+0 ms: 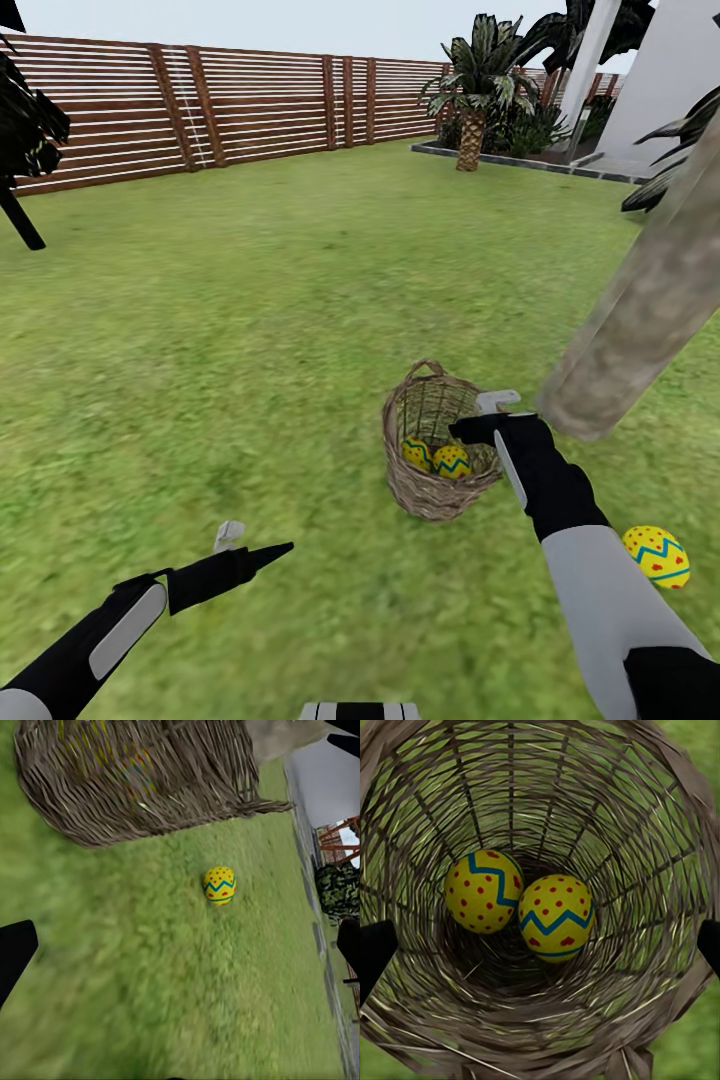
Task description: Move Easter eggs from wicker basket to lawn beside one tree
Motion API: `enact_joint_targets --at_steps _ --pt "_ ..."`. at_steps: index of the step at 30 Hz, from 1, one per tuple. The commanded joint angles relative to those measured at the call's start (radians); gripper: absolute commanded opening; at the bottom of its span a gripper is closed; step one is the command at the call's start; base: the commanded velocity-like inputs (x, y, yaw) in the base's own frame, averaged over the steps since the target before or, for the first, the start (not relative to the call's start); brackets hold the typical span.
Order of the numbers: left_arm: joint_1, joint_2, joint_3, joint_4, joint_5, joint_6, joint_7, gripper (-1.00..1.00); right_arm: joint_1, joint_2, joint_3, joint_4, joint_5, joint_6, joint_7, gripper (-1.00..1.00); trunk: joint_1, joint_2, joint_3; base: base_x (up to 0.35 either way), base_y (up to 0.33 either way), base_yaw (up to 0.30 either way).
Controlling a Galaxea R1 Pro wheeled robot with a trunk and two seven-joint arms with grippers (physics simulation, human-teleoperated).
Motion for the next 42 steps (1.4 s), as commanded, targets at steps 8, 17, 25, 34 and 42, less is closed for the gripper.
enact_joint_targets --at_steps 8,17,25,34,42 --pt "0.000 0.001 0.000 0.000 0.000 0.000 0.002 1.00 0.000 0.000 0.024 0.052 -0.001 -0.006 0.002 1.00 0.000 0.000 0.000 0.093 -0.001 0.000" --pt "0.000 0.001 0.000 0.000 0.000 0.000 0.002 1.00 -0.001 0.000 0.031 0.133 0.002 -0.023 0.003 1.00 0.000 0.000 0.000 0.251 0.000 0.000" --pt "0.000 0.001 -0.001 0.000 0.000 0.000 0.003 1.00 -0.001 -0.001 0.072 0.142 0.001 -0.026 0.003 1.00 0.000 0.000 0.000 0.116 0.000 0.000" --pt "0.019 0.044 0.008 0.002 -0.003 0.000 0.006 1.00 0.003 -0.009 0.073 0.142 0.005 -0.002 0.003 1.00 0.000 0.000 0.000 0.184 -0.016 0.000" --pt "0.020 0.050 0.008 0.001 -0.003 0.000 0.007 1.00 0.003 -0.010 0.075 0.143 0.002 0.031 0.007 1.00 0.000 0.000 0.000 0.202 -0.052 0.000"
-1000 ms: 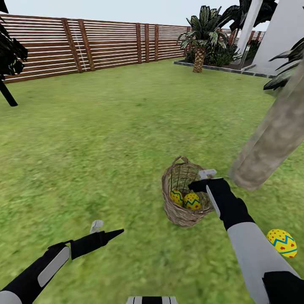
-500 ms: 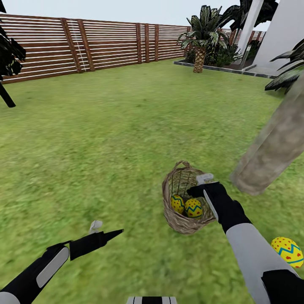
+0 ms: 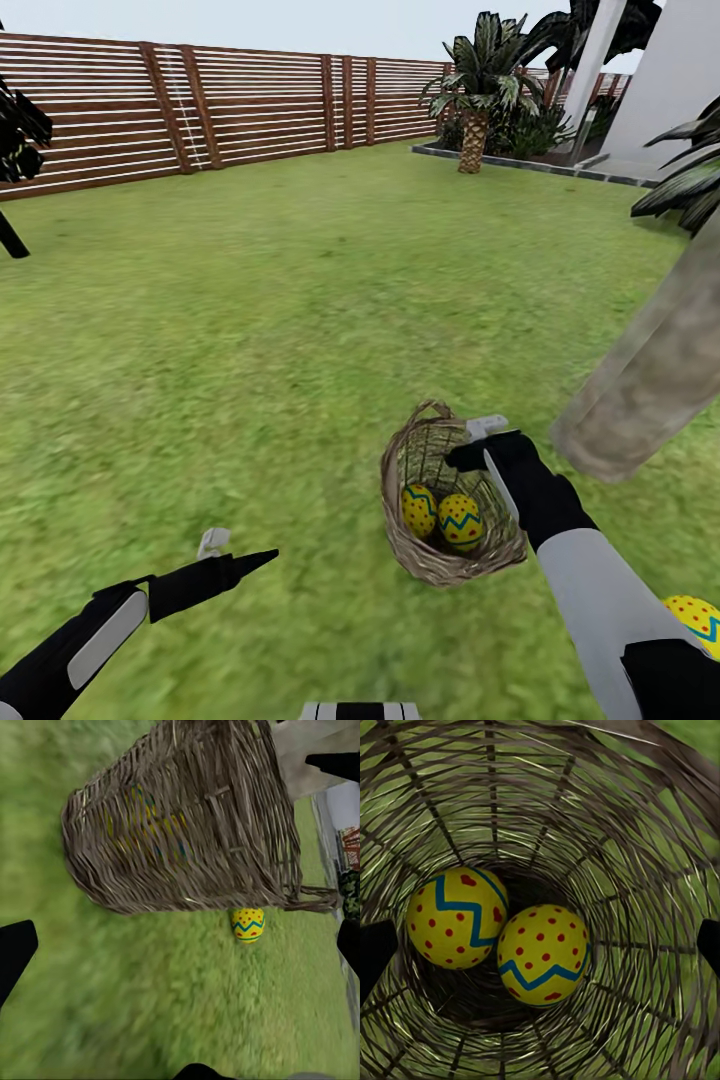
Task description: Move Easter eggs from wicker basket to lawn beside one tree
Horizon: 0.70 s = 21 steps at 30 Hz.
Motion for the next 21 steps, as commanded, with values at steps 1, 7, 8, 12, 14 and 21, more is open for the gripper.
enact_joint_targets --at_steps 1,7,8,12,14,21 --pt "0.000 0.000 0.000 0.000 0.000 0.000 0.000 1.00 0.000 0.000 0.000 0.000 0.000 0.006 0.001 1.00 0.000 0.000 0.000 0.038 -0.009 0.000" --pt "0.000 0.001 0.000 0.001 0.000 0.000 0.000 1.00 0.000 -0.003 0.009 0.003 -0.004 0.039 0.004 1.00 0.000 0.000 0.000 0.007 -0.002 0.000" --pt "0.000 0.002 0.001 0.001 0.000 0.000 0.000 1.00 0.000 -0.001 0.026 0.004 -0.004 0.102 0.004 1.00 0.000 0.000 0.000 0.000 0.000 0.000" --pt "0.000 0.001 0.000 0.001 0.000 0.000 0.000 1.00 -0.001 0.003 0.059 0.043 -0.009 0.114 0.005 1.00 0.000 0.000 0.000 0.000 0.000 0.000" --pt "0.000 0.001 0.000 0.001 0.000 0.000 0.000 1.00 -0.002 0.004 0.072 0.079 -0.007 0.113 0.005 1.00 0.000 0.000 0.000 0.000 0.000 0.000" --pt "0.000 -0.001 0.000 -0.004 0.000 0.002 0.000 1.00 -0.010 0.005 0.165 0.228 -0.006 0.084 0.008 1.00 0.000 0.000 0.000 0.000 0.000 0.000"
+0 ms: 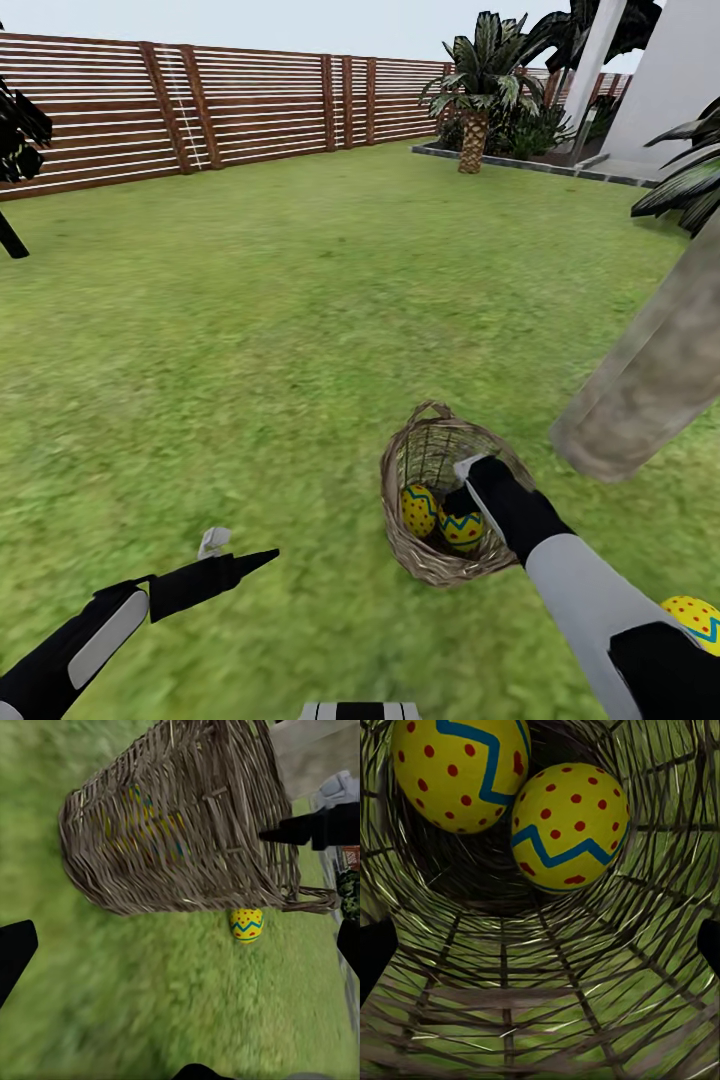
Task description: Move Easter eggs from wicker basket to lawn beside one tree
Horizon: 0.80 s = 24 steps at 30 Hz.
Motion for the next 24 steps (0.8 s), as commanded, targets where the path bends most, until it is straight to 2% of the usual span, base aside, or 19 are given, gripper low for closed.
enact_joint_targets --at_steps 1,8,13,17,20,22,24 --pt "0.000 0.000 0.000 -0.001 0.000 0.000 0.000 1.00 0.000 0.000 0.004 0.003 -0.001 -0.001 0.000 1.00 0.000 0.000 0.000 0.000 0.000 0.000" --pt "0.000 0.000 0.000 -0.003 0.000 0.003 0.001 1.00 0.001 0.017 0.015 0.012 -0.002 -0.010 0.001 1.00 0.000 0.000 0.000 0.161 -0.098 0.000" --pt "0.000 -0.001 -0.001 -0.003 -0.001 0.002 0.003 1.00 0.001 0.019 0.016 0.013 -0.002 -0.062 0.010 1.00 0.000 0.000 -0.005 0.123 -0.015 0.000" --pt "0.000 -0.002 -0.001 -0.002 0.000 0.000 0.002 1.00 0.001 0.020 0.018 0.015 0.001 -0.070 0.032 1.00 0.000 0.000 -0.011 0.076 -0.007 0.000" --pt "0.000 -0.002 -0.002 -0.002 0.000 0.000 0.001 1.00 0.002 0.019 0.048 0.017 0.001 -0.080 0.035 1.00 0.000 0.000 -0.016 0.010 -0.001 0.000" --pt "0.000 -0.002 -0.002 -0.002 0.000 0.000 0.001 1.00 0.002 0.019 0.083 0.032 -0.001 -0.103 0.036 1.00 0.000 0.000 -0.019 0.004 0.000 0.000" --pt "0.000 -0.002 -0.002 -0.002 0.000 0.000 0.001 1.00 0.003 0.020 0.116 0.095 -0.001 -0.157 0.036 1.00 0.000 0.000 -0.022 0.001 0.000 0.000"
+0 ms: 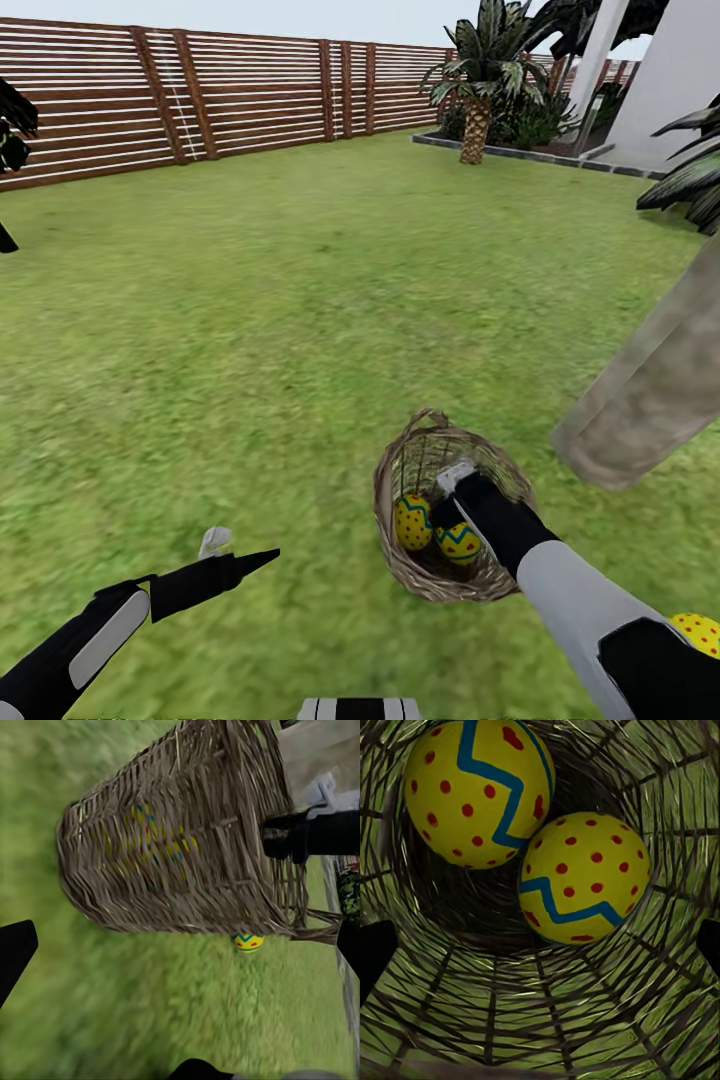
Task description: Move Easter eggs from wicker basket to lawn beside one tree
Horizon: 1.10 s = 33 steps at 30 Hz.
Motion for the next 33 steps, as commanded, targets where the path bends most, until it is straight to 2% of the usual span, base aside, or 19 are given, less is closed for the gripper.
enact_joint_targets --at_steps 1,7,18,33 --pt "0.000 0.000 0.000 0.000 0.000 0.000 0.000 1.00 0.000 0.001 0.005 0.018 0.001 -0.014 0.000 1.00 0.000 0.000 -0.002 0.000 0.000 0.000" --pt "0.000 0.000 0.000 0.000 0.000 0.000 0.000 1.00 0.000 0.004 0.013 0.047 0.005 -0.059 0.000 1.00 0.000 0.000 -0.011 0.033 -0.020 0.000" --pt "0.000 0.001 0.000 0.000 0.000 0.000 0.000 1.00 0.000 0.004 0.013 0.048 0.006 -0.068 -0.001 1.00 0.000 0.000 -0.024 0.110 -0.031 0.000" --pt "0.000 0.000 0.000 0.000 0.000 0.000 0.000 1.00 0.000 0.004 0.008 0.049 0.003 -0.102 -0.012 1.00 0.000 0.000 -0.048 0.008 0.000 0.000"
